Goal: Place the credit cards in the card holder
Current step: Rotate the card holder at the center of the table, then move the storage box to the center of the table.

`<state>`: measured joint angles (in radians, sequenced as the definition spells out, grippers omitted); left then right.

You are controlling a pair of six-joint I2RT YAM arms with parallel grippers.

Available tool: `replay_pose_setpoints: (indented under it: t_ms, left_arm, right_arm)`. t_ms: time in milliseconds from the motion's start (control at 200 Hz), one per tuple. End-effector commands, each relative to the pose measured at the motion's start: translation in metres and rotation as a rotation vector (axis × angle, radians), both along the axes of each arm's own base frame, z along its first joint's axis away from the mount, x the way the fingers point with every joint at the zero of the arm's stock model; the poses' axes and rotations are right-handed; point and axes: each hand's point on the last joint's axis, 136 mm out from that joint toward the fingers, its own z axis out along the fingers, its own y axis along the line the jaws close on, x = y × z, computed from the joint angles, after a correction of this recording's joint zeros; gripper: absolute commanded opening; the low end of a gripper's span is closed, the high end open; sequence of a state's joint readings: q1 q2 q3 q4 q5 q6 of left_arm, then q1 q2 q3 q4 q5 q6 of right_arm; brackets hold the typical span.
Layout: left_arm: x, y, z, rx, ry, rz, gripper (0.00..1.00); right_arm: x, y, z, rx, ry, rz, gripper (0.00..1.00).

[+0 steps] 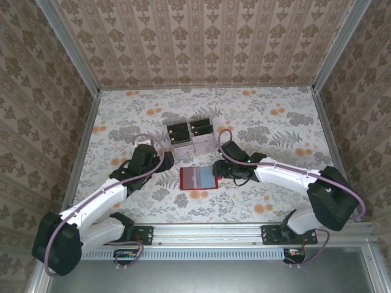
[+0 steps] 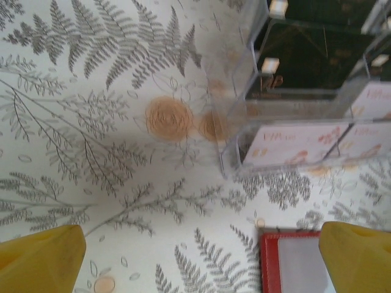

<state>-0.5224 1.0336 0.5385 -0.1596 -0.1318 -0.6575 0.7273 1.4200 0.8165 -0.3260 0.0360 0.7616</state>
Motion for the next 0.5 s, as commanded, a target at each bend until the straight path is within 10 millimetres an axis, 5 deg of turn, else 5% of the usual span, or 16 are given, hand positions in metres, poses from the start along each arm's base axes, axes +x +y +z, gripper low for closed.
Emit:
replay_pose_setpoints:
  t_ms: [0, 170, 495]
  left_arm:
    - [0.032, -0.015, 0.038, -0.122, -0.096, -0.047, 1.00]
    - [0.077, -0.024, 0.053, -0.204, -0.127, -0.091, 1.00]
    - [0.135, -0.050, 0.036, -0.297, -0.086, -0.117, 1.00]
  right_arm:
    - [0.002, 0.000, 0.034, 0.037, -0.042, 0.007, 0.57]
    - [0.016, -0.008, 0.042, 0.034, -0.058, -0.016, 0.57]
    - [0.040, -0.023, 0.042, 0.070, -0.069, -0.084, 0.68]
